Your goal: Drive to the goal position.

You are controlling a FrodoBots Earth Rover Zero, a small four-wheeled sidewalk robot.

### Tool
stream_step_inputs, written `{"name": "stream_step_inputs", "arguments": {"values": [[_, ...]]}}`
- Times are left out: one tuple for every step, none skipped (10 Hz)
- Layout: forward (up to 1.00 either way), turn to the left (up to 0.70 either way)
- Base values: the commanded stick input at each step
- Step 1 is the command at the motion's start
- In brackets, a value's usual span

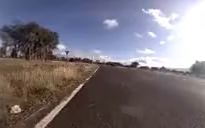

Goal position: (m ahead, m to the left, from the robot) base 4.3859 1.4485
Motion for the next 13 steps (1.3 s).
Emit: {"name": "stream_step_inputs", "arguments": {"values": [[0.45,0.00],[0.45,0.00],[0.45,0.00],[0.45,0.00],[0.45,0.00],[0.45,0.00],[0.45,0.00],[0.45,0.00],[0.45,0.00],[0.45,0.00],[0.45,0.00],[0.45,0.00],[0.45,0.00]]}}
